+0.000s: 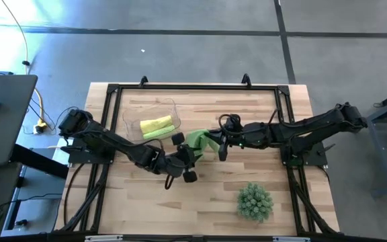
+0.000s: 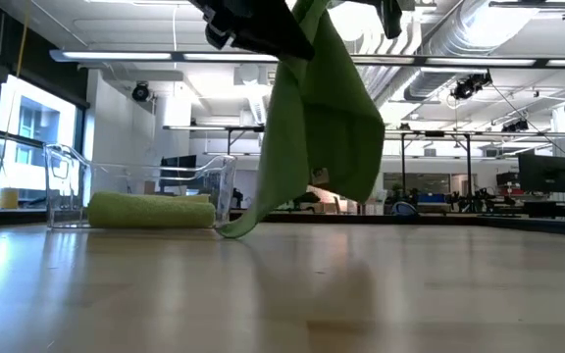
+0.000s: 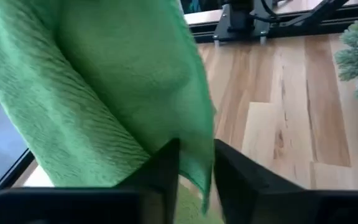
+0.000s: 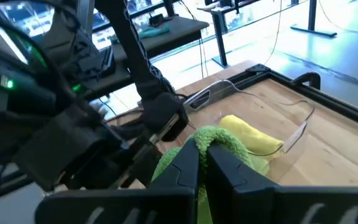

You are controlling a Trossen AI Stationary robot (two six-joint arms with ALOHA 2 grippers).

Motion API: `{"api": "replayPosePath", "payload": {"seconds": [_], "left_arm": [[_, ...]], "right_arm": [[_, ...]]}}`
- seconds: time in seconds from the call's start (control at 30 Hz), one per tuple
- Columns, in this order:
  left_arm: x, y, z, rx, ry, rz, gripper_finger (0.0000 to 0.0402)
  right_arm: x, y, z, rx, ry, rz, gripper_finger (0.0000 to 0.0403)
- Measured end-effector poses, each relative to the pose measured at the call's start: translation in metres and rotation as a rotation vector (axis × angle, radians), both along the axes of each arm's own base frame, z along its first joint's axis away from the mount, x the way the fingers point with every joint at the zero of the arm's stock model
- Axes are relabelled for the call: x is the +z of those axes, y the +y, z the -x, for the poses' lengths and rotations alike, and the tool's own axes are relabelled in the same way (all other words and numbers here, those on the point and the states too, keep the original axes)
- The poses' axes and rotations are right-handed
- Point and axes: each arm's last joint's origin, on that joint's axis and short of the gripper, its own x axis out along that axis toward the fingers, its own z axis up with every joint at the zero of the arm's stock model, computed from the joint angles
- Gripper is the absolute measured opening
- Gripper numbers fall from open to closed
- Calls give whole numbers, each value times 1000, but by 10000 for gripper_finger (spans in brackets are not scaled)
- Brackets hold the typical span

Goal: Roll microfiber towels into tight, uniform cylinder then place into a basket
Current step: Fold the green towel

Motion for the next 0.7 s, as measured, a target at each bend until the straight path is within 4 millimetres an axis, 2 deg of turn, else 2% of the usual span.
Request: {"api": "replayPosePath", "payload": {"seconds": [0.1, 0.17, 0.27, 0.47, 0.57, 0.7], "left_arm": [[4, -3, 2, -29, -7, 14, 26], [9, -6, 6, -88, 0, 45, 8], [21, -14, 14, -183, -15, 144, 11], [34, -31, 50, -308, 116, 418, 4], [38, -34, 68, -318, 208, 583, 3], [40, -33, 91, -237, 347, 759, 2]], "right_arm": [[-3, 0, 1, 21, 35, 36, 6], [-4, 1, 1, 36, 57, 60, 23], [-5, 1, 4, 95, 90, 92, 64], [-8, -3, 16, 248, 210, 126, 134], [-17, -2, 21, 374, 316, 178, 148], [-29, 10, 13, 540, 340, 295, 149]]}}
